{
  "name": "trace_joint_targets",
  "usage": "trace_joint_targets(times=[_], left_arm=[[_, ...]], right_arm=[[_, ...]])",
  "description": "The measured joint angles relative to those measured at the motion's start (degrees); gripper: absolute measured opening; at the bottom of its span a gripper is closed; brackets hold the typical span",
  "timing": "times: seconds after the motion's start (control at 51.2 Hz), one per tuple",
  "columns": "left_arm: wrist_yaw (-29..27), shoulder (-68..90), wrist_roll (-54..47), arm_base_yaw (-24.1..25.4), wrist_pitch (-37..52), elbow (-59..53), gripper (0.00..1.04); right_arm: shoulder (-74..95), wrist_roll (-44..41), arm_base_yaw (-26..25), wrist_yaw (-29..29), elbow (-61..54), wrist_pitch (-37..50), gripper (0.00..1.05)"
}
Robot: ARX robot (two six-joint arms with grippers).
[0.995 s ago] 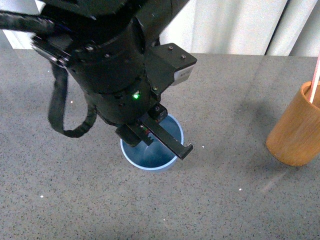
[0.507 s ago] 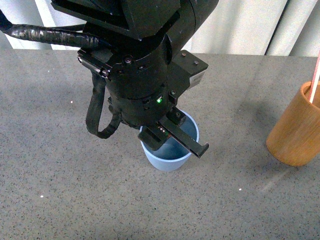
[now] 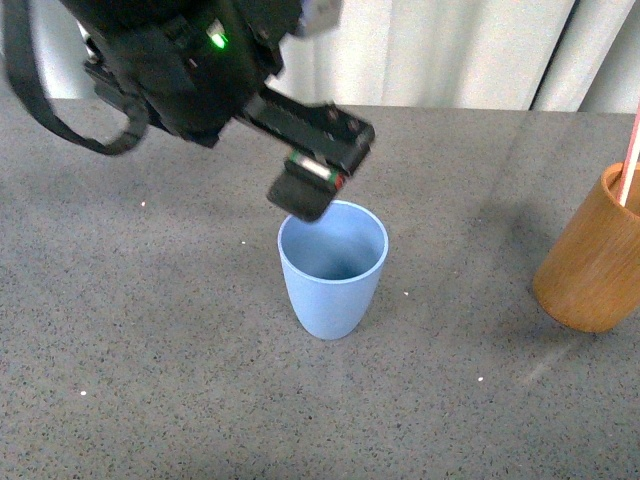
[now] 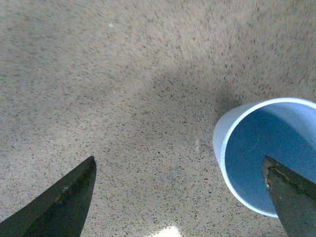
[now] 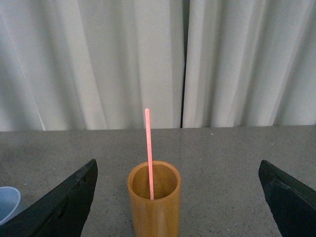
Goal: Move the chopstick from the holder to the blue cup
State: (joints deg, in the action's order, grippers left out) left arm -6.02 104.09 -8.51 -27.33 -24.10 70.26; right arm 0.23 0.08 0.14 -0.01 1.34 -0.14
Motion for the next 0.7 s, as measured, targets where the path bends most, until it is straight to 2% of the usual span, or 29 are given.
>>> trace_joint_targets(times=[0.156,0.351,0.546,0.702], left_arm=[[1.36,-10.80,5.75,4.33,9.92,-7.76,0.98],[-9.29,-28.41,13.38,9.62,33.97,-25.09,0.98],[-9.57,-31.10,15.08,10.14,36.74,-28.50,0.98],[-8.28,-32.46,10.60,11.52,61.11,-39.56,0.73]], right_arm=[[0.00,0.00,0.00,0.00,0.00,0.00,0.95],[0.00,0.00,0.00,0.02,0.00,0.00,0.95],[0.00,0.00,0.00,-0.02,0.00,0.00,0.95],[0.00,0.00,0.00,0.09,0.00,0.00,0.95]])
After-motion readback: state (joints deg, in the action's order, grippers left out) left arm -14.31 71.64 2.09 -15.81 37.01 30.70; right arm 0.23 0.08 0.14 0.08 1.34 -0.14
